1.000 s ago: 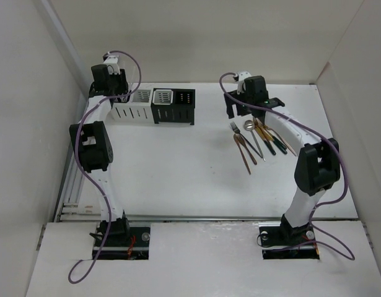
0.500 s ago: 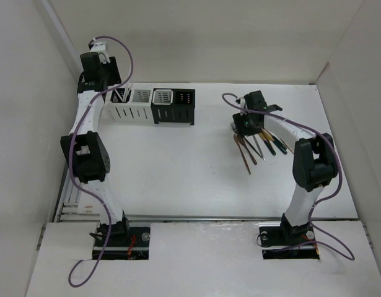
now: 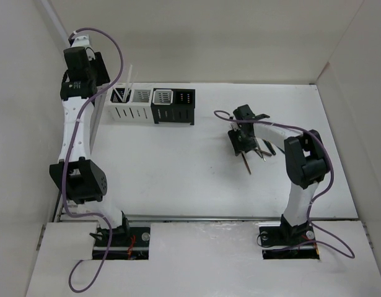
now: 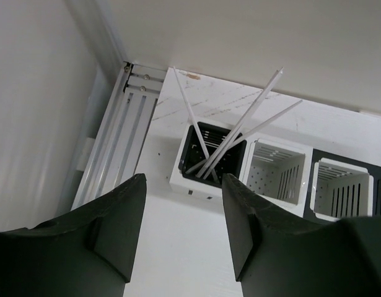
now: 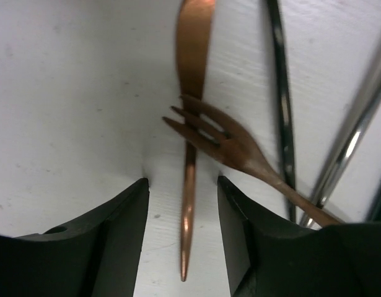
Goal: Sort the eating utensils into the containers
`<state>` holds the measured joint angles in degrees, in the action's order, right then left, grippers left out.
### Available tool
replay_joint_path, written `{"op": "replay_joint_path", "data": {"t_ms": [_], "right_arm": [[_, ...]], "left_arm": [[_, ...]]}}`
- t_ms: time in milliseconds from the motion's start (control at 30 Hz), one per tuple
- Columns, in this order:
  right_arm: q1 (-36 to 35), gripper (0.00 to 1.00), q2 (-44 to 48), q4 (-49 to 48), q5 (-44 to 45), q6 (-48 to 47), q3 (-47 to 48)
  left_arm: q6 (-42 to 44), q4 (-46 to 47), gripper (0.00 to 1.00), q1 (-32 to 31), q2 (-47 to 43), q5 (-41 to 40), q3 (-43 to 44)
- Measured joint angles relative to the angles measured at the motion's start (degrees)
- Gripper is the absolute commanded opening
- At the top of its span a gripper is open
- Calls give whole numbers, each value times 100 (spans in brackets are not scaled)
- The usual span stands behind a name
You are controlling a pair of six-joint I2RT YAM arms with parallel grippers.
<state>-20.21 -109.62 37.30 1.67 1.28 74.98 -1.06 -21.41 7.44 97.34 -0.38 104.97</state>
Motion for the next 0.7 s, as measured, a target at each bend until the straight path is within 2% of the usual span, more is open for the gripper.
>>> {"op": "replay_joint_path", "data": {"t_ms": [133,233,267,300,400,433,700], "right_arm": [[-166,50,-4,57,79,72,2],[-190,42,-4,105,70,103,2],[-190,38,-4,118,68,116,-2],[-199,28,-4,125,66,131,-4],[-205,13,-4,181,55,160,-4],[-214,0,-9,214,59,153,4],[-382,0,-133,433,249,44,210]], "left_arm": [[-131,-216,49,15,-122,-57,-39],[-195,-334,49,17,-131,-81,-39],[-208,-363,49,17,-131,-92,-39],[-214,-385,49,17,-133,-118,-39],[-223,-426,49,17,-146,-168,-39],[-223,-426,49,17,-149,-184,-39],[-216,-452,49,17,-151,-334,-37]]}}
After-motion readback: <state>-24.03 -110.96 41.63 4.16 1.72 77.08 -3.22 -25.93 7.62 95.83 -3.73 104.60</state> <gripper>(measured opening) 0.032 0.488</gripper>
